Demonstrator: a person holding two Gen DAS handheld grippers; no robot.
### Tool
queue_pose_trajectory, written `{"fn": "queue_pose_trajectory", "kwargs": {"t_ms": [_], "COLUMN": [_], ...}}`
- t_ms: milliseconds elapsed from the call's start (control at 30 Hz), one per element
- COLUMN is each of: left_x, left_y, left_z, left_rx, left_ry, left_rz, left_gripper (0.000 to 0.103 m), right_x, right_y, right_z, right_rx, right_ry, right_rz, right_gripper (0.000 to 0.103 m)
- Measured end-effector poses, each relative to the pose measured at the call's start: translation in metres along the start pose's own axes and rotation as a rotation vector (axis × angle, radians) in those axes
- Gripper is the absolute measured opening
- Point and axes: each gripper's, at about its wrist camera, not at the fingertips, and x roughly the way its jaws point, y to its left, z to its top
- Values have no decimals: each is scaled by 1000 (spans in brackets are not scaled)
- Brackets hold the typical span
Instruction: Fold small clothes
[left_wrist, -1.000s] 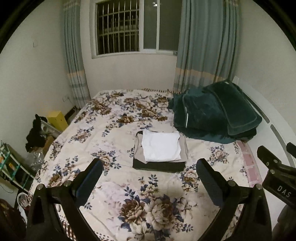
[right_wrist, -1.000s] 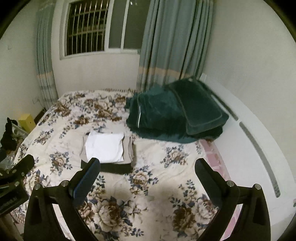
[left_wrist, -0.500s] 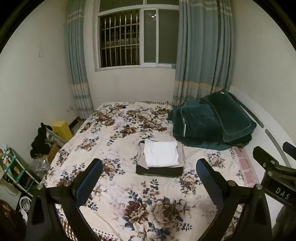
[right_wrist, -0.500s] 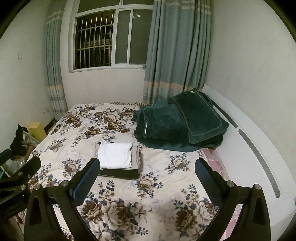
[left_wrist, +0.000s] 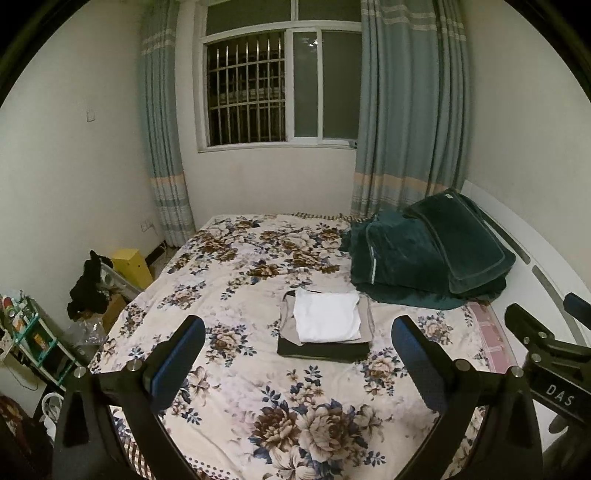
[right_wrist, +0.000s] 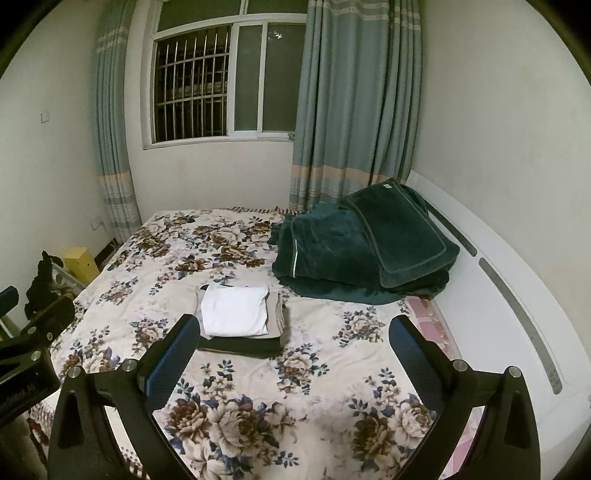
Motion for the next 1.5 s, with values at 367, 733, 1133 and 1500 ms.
{"fn": "queue_pose_trajectory", "kwargs": {"t_ms": [367, 733, 1133, 1500], "left_x": [-6, -8, -10, -11], "left_y": [-4, -6, -7, -8], "left_z": [0, 0, -1, -2], "left_rx": [-1, 0, -1, -2], "left_ry": [-9, -13, -14, -15], "left_rz": [7, 8, 9, 9], "left_gripper": [103, 103, 103, 103], "right_x": [5, 3, 1, 1], "right_y": [2, -2, -2, -3], "right_z": [11, 8, 3, 1], "right_rx": [-12, -6, -7, -7], "right_ry": [-4, -4, -1, -2], "right_rz": [31, 51, 58, 58], "right_gripper": [103, 103, 103, 103]}}
